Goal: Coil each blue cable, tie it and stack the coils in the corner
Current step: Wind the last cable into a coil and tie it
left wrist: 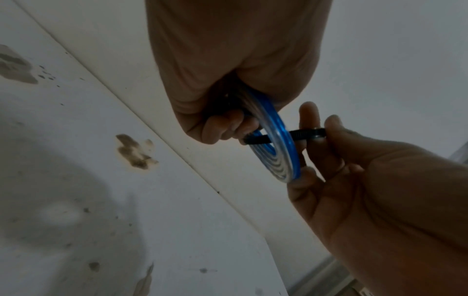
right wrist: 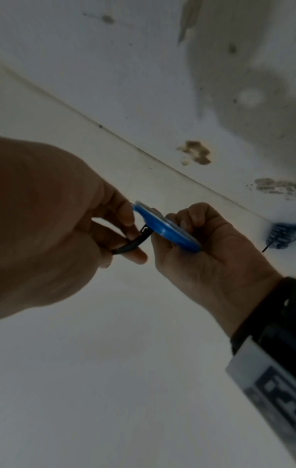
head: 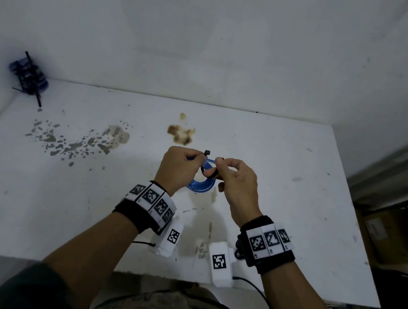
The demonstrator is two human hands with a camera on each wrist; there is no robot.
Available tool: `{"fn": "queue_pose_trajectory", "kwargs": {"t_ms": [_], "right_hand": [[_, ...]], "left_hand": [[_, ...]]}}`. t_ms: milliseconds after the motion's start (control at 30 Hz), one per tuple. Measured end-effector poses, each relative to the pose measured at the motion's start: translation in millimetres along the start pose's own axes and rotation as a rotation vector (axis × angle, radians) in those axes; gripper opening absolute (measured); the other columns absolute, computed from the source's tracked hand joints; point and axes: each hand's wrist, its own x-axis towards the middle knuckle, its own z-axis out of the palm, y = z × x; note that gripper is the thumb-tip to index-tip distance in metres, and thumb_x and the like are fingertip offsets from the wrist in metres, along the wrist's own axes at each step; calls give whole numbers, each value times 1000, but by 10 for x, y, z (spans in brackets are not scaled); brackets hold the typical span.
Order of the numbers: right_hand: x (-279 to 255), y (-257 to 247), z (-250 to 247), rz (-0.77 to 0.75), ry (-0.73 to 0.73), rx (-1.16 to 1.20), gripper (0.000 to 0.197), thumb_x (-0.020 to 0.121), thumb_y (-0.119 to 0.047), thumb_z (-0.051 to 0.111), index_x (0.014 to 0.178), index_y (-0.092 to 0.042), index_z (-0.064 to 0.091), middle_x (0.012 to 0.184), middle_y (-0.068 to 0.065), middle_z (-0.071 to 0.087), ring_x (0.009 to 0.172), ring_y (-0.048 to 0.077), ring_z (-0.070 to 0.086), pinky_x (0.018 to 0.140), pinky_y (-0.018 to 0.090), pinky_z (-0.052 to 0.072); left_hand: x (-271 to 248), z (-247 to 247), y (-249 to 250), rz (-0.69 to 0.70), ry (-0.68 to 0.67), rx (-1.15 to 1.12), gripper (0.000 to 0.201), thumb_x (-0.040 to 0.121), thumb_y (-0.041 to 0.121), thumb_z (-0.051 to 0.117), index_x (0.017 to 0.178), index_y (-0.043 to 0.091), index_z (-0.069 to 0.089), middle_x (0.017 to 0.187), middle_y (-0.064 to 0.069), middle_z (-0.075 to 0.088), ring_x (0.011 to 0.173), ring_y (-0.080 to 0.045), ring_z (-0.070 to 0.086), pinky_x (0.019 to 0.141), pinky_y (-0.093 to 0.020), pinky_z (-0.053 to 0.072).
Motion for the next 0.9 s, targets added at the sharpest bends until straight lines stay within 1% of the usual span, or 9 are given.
{"fn": "queue_pose_trajectory", "kwargs": {"t_ms": [67,133,233,400,500,600,700,800,900], "right_hand": [[26,-31,1,36,-51,-60,20,95,-24,65,92,-5,70,76,7,75,70,14,66,53,22,41],[44,-50,-2,72,-79,-60,21,93,-22,67,86,-4,74,73,8,73,67,15,62,49,19,40],[60,-60,-6,87,-109,-78,22,94,-22,67,89,-2,76,75,11,72,69,16,59,49,20,39],[24,-62,5,72,-168,-39,19,98,-11,59,97,0,75,81,9,71,77,18,62,60,26,50],[13,-68,23,59,-140,-7,17,98,-10,58,99,-4,74,79,8,69,76,16,62,60,26,49],[20,-74,26,73,-83,28,13,96,-12,62,98,-7,74,78,6,71,74,16,61,60,26,48],[33,-54,15,100,-51,31,12,93,-14,66,101,-6,72,79,5,74,73,15,62,62,27,47],[44,-36,-1,132,-60,23,15,92,-15,68,105,-8,70,81,5,75,72,13,64,64,28,47],[47,-24,-3,127,-50,28,14,92,-16,67,103,-8,71,81,5,75,71,12,62,63,27,47]], "left_hand": [[-21,-10,-1,78,-37,59,23,90,18,62,72,14,76,58,-3,65,55,-20,52,56,-32,42],[-46,-11,-6,142,-61,96,26,92,18,62,71,13,75,56,-2,64,53,-14,52,55,-28,43],[-51,-15,-31,193,-39,103,26,92,17,61,70,14,74,52,1,61,49,-9,47,51,-22,39],[-5,-53,-39,209,-2,89,26,92,15,60,70,15,74,50,5,58,47,-8,46,51,-19,37],[-14,-54,-16,247,-24,74,25,92,12,60,72,14,74,49,11,56,47,-6,45,51,-16,35],[-38,-26,-11,279,-40,69,26,93,12,60,71,11,73,48,13,54,47,-5,44,51,-15,34],[-36,-10,-19,275,-43,66,28,93,8,59,69,10,72,46,15,53,46,-4,44,51,-12,32],[-34,-3,-19,271,-48,54,30,93,6,59,67,15,71,47,17,55,46,-3,47,51,-9,32],[-33,8,-14,272,-50,55,32,93,7,59,64,17,69,46,16,54,45,-3,45,51,-10,31]]}}
